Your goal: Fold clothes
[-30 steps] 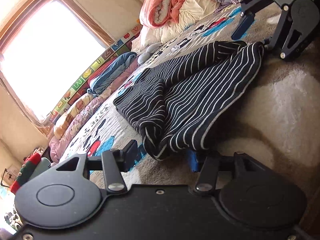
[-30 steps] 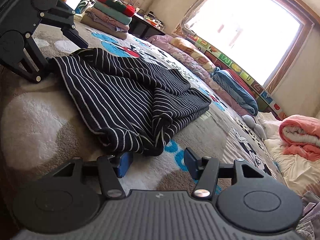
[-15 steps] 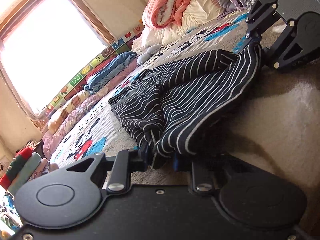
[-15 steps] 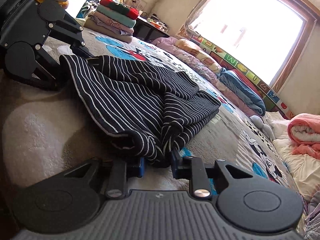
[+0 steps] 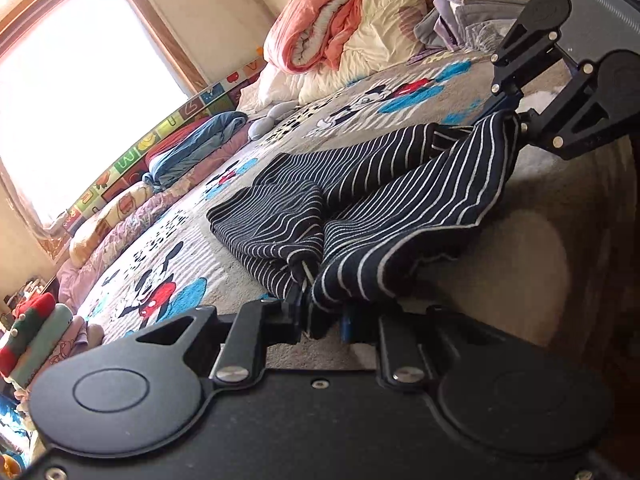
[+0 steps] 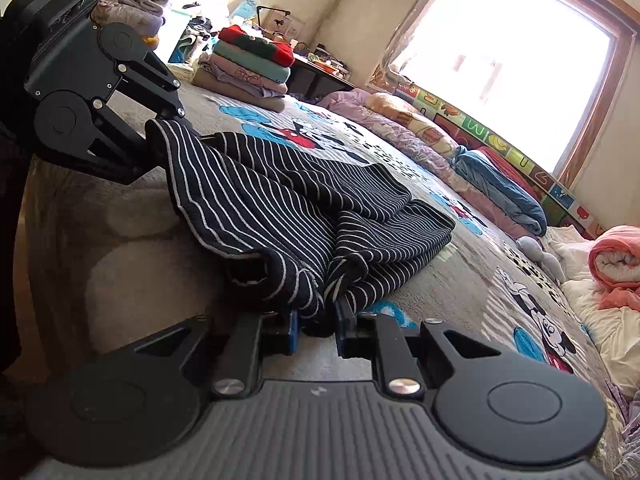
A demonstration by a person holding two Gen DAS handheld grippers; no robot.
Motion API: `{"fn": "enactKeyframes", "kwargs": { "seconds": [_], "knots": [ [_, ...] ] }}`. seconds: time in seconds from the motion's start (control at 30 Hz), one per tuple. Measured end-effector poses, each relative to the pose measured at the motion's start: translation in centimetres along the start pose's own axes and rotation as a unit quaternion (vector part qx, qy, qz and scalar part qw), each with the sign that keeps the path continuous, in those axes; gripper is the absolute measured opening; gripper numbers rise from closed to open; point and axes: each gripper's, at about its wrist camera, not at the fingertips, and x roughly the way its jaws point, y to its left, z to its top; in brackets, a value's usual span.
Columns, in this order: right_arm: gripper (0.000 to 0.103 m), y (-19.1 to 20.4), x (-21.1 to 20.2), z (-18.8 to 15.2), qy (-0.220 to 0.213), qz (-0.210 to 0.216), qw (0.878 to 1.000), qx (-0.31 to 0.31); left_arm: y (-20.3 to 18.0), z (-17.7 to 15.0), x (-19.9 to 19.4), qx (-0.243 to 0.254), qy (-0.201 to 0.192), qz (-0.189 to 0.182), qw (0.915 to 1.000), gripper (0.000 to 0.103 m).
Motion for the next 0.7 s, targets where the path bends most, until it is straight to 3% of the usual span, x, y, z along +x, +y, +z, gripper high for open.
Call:
{"fn": "enactKeyframes", "kwargs": {
  "seconds": [0.27,0.53,0.7],
  "knots": [
    [0.019,-1.5,-5.1,1.7,-0.07,-0.018,0.996,0.057,3.6,1.8,-2.4,-0.122,-0.039,-0.037,0.9911,0.016],
    [0.019,-6.6,-2.4,2.7,-0.114,-0.019,0.98,0.165,8.6,4.6,1.5,-0.274,-0.042,-0.063,0.9588,0.017],
    [0.019,-10.6,1.5,2.5,-0.123,0.005,0.958,0.26,12.4,5.0,5.8,-0.368,-0.015,-0.098,0.9247,0.017]
  ]
}}
